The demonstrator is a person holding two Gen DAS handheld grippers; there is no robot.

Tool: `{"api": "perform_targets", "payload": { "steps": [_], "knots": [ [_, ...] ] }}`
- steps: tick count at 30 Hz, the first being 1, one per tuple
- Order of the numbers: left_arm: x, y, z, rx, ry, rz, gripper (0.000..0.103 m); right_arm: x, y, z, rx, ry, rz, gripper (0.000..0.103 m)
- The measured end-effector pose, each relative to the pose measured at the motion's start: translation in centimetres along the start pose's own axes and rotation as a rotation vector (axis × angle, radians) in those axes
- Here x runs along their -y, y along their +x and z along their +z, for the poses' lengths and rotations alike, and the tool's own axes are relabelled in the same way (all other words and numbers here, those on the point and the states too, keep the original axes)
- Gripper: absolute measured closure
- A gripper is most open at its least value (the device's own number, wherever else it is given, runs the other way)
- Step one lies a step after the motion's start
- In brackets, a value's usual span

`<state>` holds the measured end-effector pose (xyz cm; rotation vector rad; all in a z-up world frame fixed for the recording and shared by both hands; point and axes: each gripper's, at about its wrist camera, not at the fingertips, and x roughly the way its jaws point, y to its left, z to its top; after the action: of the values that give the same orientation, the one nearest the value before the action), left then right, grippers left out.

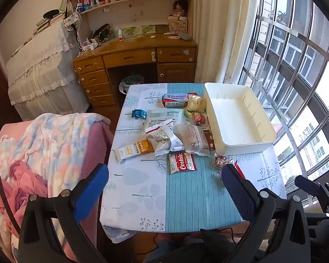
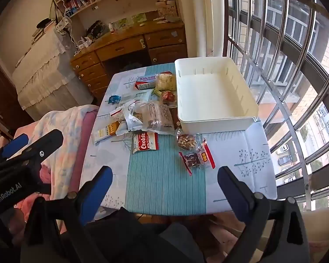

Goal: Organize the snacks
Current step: 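Move the right gripper toward the red-labelled nut and date packs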

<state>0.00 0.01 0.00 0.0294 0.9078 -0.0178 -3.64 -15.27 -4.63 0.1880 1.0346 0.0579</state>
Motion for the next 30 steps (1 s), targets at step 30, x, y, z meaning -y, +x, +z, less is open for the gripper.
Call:
{"api": "perform_targets", "payload": {
  "steps": [30],
  "knots": [
    [3.4,1.5,-1.1,-0.074,-0.124,0.078,0.001,6.2,2.7,1.8,-0.094,-0.018,0.089,0.006]
  ]
}}
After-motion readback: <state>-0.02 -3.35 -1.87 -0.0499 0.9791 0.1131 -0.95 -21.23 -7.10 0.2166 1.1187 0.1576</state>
